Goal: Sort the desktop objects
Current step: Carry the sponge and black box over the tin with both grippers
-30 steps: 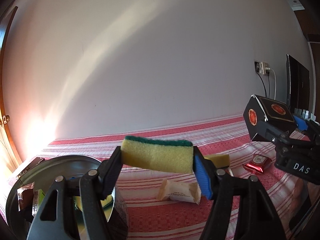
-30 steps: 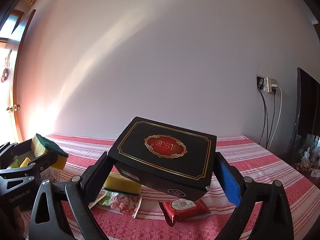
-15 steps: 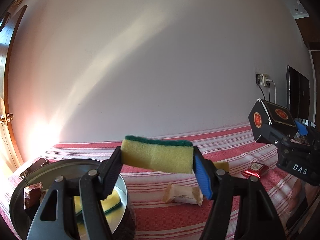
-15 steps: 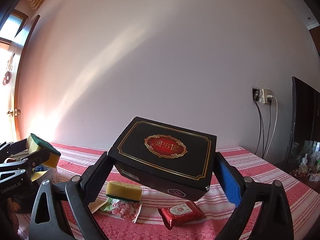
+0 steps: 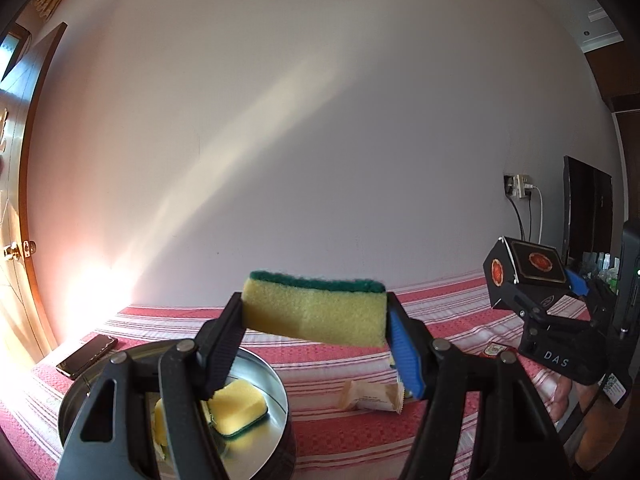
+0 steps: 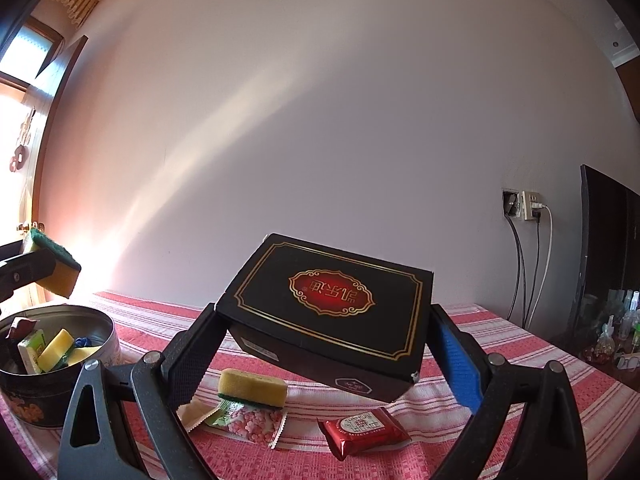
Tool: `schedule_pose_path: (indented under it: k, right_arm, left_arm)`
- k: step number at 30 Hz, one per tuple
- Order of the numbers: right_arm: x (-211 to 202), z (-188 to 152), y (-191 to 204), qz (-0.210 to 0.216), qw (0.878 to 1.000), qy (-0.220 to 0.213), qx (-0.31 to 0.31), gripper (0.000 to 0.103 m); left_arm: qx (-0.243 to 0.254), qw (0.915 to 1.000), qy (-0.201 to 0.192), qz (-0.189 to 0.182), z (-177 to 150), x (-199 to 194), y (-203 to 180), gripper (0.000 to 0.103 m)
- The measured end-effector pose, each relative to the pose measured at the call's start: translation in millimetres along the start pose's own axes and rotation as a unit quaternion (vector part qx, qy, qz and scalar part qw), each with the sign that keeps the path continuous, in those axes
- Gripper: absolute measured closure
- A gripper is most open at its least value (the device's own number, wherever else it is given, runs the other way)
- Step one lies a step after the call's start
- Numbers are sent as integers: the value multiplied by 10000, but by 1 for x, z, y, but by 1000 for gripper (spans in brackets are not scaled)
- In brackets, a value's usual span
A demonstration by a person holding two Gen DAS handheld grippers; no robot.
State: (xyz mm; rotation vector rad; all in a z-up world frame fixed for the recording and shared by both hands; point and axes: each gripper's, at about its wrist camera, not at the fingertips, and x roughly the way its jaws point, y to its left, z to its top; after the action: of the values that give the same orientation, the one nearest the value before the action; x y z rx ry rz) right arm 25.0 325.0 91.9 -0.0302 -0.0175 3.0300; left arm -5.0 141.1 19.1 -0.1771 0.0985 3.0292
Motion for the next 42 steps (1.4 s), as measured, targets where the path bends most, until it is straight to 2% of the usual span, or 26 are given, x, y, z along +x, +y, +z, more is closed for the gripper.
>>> schedule_pose_path:
  k: [8,24,33,42]
  right_arm:
    - [-12,1,19,122,9999,-54,-23,4]
    - [-18,52,77,749,9962,-256,-368,4]
    - [-4,66,126,1234,9899,-114,-686,4]
    - [17,69,163,1745,9815,231,-752,4]
  left_arm:
    - [-80,9998,101,157,5,-16,27,36]
    - [-304,9958,556,663,-4,-22,93,36]
    - [-439,9915,932,790,-16,-10,122,36]
    - [-476,9890,1171,767,-27,1,135,36]
